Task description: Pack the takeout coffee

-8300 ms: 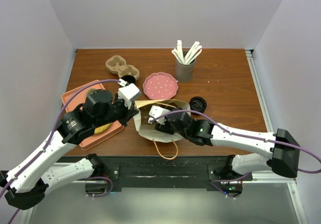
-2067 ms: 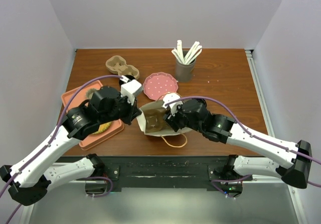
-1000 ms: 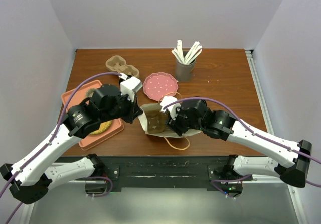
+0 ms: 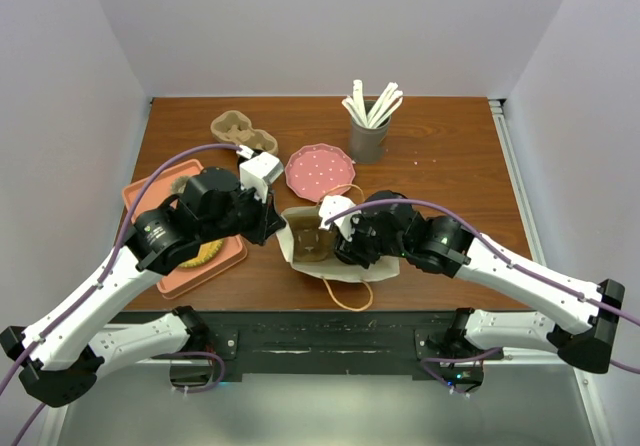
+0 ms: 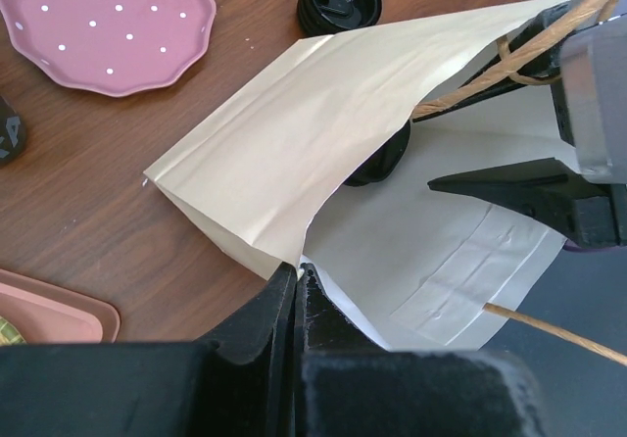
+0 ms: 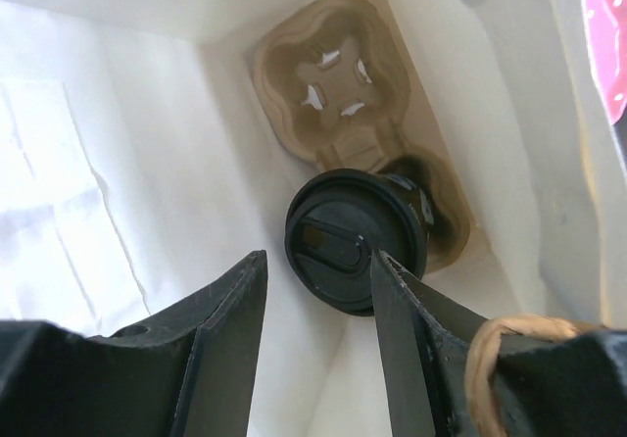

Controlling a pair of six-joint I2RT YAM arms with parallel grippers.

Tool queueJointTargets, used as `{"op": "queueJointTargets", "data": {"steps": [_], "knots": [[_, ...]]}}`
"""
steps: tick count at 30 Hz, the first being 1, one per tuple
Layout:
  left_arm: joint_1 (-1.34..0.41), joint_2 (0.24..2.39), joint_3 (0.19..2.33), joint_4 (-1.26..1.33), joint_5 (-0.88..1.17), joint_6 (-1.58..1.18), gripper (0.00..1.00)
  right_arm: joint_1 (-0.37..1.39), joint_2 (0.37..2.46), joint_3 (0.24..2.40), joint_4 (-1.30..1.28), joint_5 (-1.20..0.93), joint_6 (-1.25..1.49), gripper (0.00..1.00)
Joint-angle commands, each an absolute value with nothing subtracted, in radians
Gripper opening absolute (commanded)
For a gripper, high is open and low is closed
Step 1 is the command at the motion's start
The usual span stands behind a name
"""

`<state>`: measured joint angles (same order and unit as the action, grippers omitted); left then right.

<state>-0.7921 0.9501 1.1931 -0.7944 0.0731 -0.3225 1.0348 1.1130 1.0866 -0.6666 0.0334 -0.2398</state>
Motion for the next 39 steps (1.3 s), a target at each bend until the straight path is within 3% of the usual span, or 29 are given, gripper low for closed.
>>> {"op": "queueJointTargets", "data": {"steps": [1,16,22,39], "knots": [[-0.787,0.953,1.232,-0.761,0.097,-0.328,0.04,1.035,1.097,1.14,-0.655,0.005,-0.281,0.49],[-0.778,0.968,1.238,-0.765,0.101,-0.305,0.04,1.035,1.082,1.14,-0.601,0.003,-0.298,0.51],[-0.778,0.98,1.239,-0.765,0.109,-0.279,0.04,1.035,1.098,1.144,-0.601,0.003,-0.296,0.61],[-0.772,1.005,1.261,-0.756,0.106,-0.261,0.04,1.035,1.124,1.147,-0.609,0.017,-0.305,0.61]]}}
